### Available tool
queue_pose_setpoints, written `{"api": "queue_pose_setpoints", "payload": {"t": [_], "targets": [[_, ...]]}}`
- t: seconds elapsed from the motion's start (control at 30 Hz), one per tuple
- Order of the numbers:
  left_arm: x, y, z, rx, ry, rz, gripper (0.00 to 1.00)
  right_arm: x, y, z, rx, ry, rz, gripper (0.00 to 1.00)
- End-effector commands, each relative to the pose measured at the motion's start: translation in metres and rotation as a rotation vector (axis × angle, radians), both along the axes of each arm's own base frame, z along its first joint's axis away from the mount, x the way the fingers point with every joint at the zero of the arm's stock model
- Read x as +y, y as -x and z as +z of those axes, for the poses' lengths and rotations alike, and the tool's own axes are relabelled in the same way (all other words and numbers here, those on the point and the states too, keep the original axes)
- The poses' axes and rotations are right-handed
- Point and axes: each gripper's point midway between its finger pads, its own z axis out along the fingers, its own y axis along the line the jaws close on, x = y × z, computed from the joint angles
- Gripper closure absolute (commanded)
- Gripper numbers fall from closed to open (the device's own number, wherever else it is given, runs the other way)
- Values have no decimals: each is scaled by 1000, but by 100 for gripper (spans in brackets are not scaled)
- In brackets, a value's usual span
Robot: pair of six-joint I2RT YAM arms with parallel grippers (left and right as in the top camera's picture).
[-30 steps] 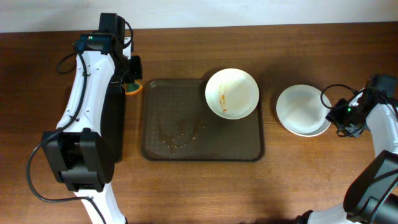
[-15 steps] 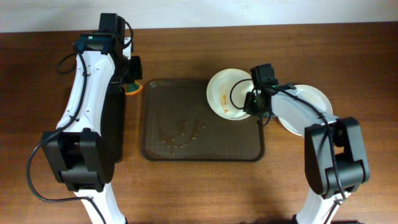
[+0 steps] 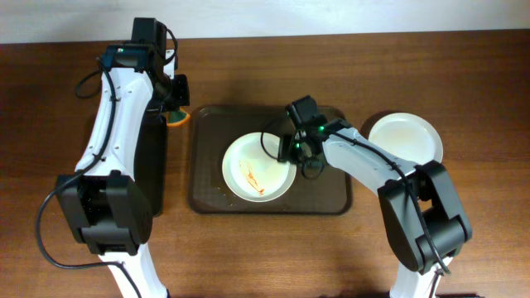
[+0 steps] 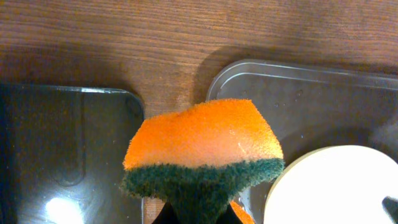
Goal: Clean dirty plates on tray and stack at the side
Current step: 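Grasp the last white plate with the right gripper and pull it center, then scrub the third plate with the sponge in the left gripper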
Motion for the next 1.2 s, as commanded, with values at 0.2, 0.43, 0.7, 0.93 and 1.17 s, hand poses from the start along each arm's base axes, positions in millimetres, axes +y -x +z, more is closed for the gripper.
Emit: {"api": "queue_pose_setpoints", "payload": {"t": [0.2,0.43,0.7,0.93,1.17], "targets": [[0,-2,8,-16,14,9,100,6,-35,-9,-179,61,200,70],[0,1,7,-4,13,9,100,-12,19,-31,151,51,-163,96],[-10,2,7,0,35,-10,100,-13,19,-31,151,50,-161,91],[-38,25,-30,95,30,-73,100,-12,18,-31,149,49,-161,96],[-41,30,-43,119,53,-79,100,-19,0,-27,94,31,-173,87]]}}
